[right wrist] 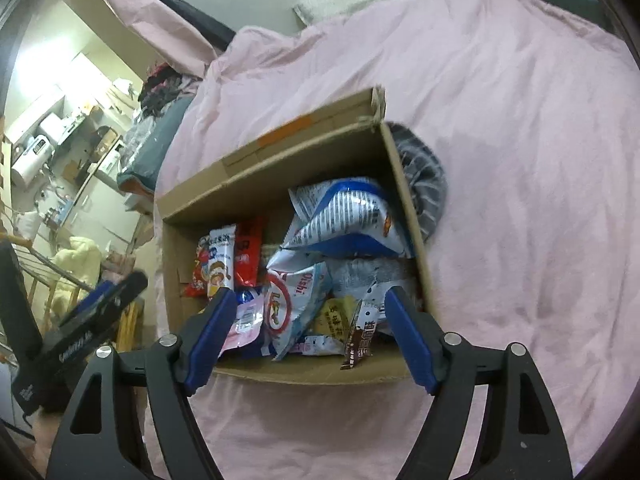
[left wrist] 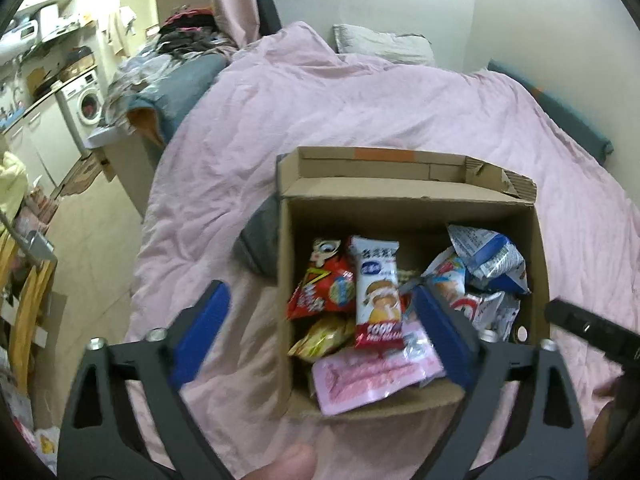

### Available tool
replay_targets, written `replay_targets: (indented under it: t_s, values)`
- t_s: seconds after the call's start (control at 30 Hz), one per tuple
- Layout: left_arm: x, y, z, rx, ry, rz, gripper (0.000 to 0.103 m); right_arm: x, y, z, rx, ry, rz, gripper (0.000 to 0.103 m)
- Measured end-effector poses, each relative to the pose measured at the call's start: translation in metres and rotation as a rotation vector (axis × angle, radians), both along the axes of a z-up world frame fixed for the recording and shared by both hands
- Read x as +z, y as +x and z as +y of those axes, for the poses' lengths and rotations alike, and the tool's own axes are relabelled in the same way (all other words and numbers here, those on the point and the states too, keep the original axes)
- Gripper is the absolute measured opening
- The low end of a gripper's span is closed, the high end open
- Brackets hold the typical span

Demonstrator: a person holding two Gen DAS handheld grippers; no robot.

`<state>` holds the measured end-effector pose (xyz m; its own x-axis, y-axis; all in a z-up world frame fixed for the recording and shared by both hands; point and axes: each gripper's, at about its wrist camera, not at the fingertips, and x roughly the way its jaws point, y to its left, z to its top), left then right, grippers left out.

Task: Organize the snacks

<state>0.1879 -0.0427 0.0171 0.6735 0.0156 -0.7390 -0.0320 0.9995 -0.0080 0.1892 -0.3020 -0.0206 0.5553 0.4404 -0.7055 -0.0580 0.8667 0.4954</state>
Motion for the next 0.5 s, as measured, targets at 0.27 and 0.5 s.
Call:
replay_targets:
  t_s: [0.27,0.5]
  values:
    - [0.007,-0.043,0.022,0.000,-0.012,0.003,0.103,0.020,-0.029,0.000,-0.023,0.028,-0.065,0.098]
    - [0.013,-0.087,0.035,0.036,0.009,-0.036,0.103,0.024,-0.062,0.009,-0.018,-0.018,-0.101,0.103]
